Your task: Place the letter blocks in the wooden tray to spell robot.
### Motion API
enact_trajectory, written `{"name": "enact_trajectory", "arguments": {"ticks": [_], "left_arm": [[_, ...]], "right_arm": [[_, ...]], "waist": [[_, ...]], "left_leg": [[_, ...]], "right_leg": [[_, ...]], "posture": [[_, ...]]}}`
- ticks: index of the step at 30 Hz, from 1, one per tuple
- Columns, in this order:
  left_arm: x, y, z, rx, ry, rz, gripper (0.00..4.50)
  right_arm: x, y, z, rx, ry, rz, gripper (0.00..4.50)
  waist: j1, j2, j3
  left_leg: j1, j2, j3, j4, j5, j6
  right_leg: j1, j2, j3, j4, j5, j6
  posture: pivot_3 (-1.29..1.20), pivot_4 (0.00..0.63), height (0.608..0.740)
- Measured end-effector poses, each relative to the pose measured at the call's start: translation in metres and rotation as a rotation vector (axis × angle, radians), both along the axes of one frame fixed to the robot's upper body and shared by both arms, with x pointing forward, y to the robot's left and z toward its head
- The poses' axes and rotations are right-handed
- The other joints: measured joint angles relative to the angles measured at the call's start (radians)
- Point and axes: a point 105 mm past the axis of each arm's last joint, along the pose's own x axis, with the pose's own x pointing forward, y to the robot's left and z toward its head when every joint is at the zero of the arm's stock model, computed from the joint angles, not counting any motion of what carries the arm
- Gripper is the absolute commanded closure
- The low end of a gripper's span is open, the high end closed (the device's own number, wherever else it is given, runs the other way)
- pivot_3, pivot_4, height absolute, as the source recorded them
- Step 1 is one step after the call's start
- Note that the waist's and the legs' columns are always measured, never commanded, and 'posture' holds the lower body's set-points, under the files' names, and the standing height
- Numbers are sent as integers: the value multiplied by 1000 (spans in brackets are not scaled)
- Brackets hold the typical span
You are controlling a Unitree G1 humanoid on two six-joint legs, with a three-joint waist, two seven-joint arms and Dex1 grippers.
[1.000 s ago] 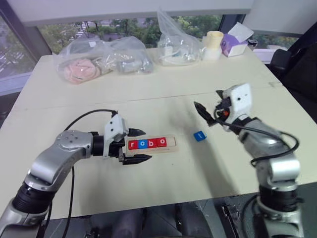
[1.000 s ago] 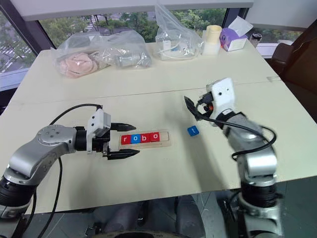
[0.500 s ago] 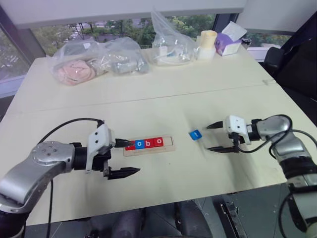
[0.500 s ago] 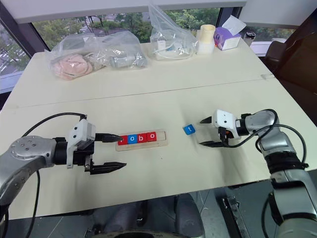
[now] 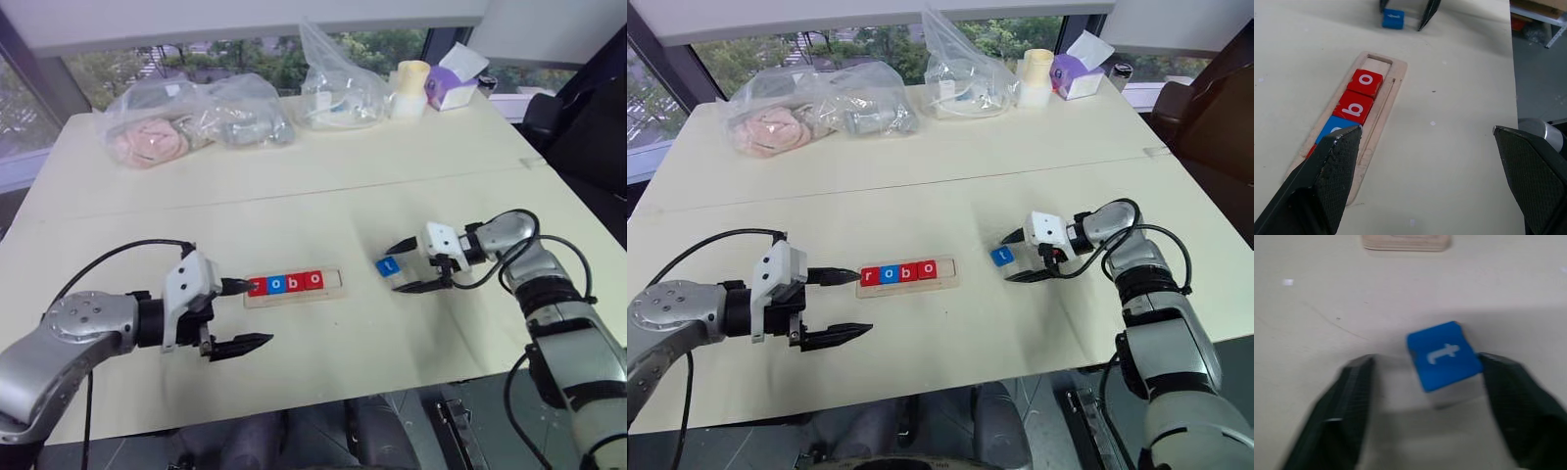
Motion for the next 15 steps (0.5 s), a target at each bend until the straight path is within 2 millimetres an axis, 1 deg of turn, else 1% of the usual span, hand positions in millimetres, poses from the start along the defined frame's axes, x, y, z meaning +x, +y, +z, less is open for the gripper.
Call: {"name": "enact_trajectory", "arguments": {"ticks": [1, 2, 6, 9, 13, 15], "left_arm": [[0, 0, 0, 1, -1, 0, 0], [-1, 0, 0, 2, -2, 3, 0], [-1, 5, -1, 12, 2, 23, 0], [0, 7, -1, 12, 2, 32, 0], [5, 13, -3, 19, 11, 51, 0], [8, 17, -2, 22, 6, 61, 0]], "right_arm": [[-1, 0, -1, -2, 3, 7, 2818], [-1, 1, -1, -1, 0, 10, 3199], [1, 1, 0, 6, 19, -12, 3199], [4, 5, 4, 28, 39, -64, 3199], [9, 19, 22, 111, 36, -131, 3199], [6, 30, 34, 135, 24, -142, 3199]], "waist": [[0, 0, 0], [1, 0, 0], [2, 0, 0], [2, 0, 0], [3, 1, 0], [5, 1, 0]], "left_leg": [[0, 0, 0, 0, 0, 0], [1, 0, 0, 0, 0, 0], [2, 1, 0, 0, 0, 0], [2, 1, -1, 0, 0, 0], [-1, 1, -3, 0, 0, -1], [-1, 1, -4, -1, 0, -1]], "right_leg": [[0, 0, 0, 0, 0, 0], [1, 1, 0, 1, 0, -1], [2, 1, 0, 1, 0, -1], [1, 1, 1, 1, 0, -1], [-3, 1, 2, 2, 0, -1], [-3, 1, 2, 2, 0, -1]], "posture": [[0, 150, 740], [0, 150, 740], [0, 150, 740], [0, 150, 740], [0, 150, 740], [0, 150, 740]]}}
